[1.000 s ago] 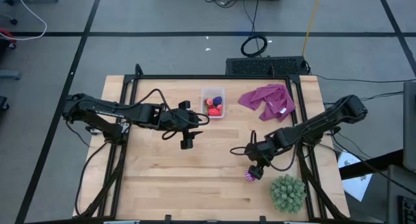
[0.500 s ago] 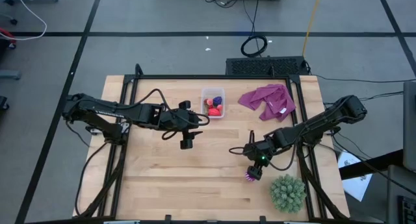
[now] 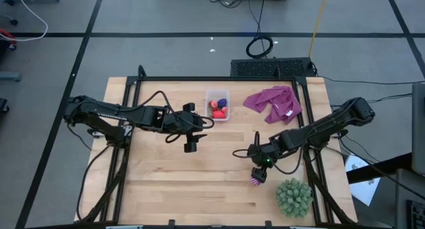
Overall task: Pick and placing Produce into tupperware
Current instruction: Put the purple onion into the transparent bin
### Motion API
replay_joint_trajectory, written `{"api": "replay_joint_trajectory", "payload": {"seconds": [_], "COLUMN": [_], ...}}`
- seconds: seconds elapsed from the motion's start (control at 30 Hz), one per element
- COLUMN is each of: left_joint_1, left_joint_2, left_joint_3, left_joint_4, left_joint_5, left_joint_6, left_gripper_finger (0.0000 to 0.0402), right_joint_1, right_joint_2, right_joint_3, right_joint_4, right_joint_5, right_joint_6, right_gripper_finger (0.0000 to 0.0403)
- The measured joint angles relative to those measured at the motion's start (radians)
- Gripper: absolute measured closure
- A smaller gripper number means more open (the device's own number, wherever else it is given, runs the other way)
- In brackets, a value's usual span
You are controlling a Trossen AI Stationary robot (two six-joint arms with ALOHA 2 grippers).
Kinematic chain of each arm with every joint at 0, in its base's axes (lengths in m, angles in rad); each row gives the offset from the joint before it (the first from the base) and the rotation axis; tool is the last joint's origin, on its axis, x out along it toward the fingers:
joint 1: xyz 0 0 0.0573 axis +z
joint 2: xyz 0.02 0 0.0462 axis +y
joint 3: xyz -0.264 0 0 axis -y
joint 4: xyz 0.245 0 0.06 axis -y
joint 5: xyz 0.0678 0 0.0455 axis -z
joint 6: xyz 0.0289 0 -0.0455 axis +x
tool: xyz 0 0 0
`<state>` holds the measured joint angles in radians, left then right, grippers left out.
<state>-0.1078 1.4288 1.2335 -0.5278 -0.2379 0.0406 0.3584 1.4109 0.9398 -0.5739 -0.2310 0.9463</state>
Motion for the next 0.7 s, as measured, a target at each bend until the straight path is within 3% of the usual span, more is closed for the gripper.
{"api": "replay_joint_trajectory", "payload": {"seconds": [0.23, 0.4, 0.57, 0.7], "left_joint_1": [0.0, 0.0, 0.0, 0.0], "left_joint_2": [0.0, 0.0, 0.0, 0.0], "left_joint_3": [0.0, 0.0, 0.0, 0.0], "left_joint_4": [0.0, 0.0, -0.002, -0.008], "left_joint_5": [0.0, 0.0, 0.0, 0.0], "left_joint_6": [0.003, 0.003, 0.001, 0.001], "left_gripper_finger": [0.0176, 0.0176, 0.0176, 0.0176], "right_joint_1": [0.077, 0.133, 0.142, 0.141], "right_joint_2": [0.054, 0.217, 0.385, 0.42], "right_joint_3": [0.219, 0.37, 0.439, 0.451], "right_joint_4": [-0.269, -0.411, -0.61, -0.621], "right_joint_5": [0.123, 0.184, 0.199, 0.208], "right_joint_6": [0.039, 0.021, 0.02, 0.001], "right_gripper_finger": [0.009, 0.009, 0.009, 0.009]}}
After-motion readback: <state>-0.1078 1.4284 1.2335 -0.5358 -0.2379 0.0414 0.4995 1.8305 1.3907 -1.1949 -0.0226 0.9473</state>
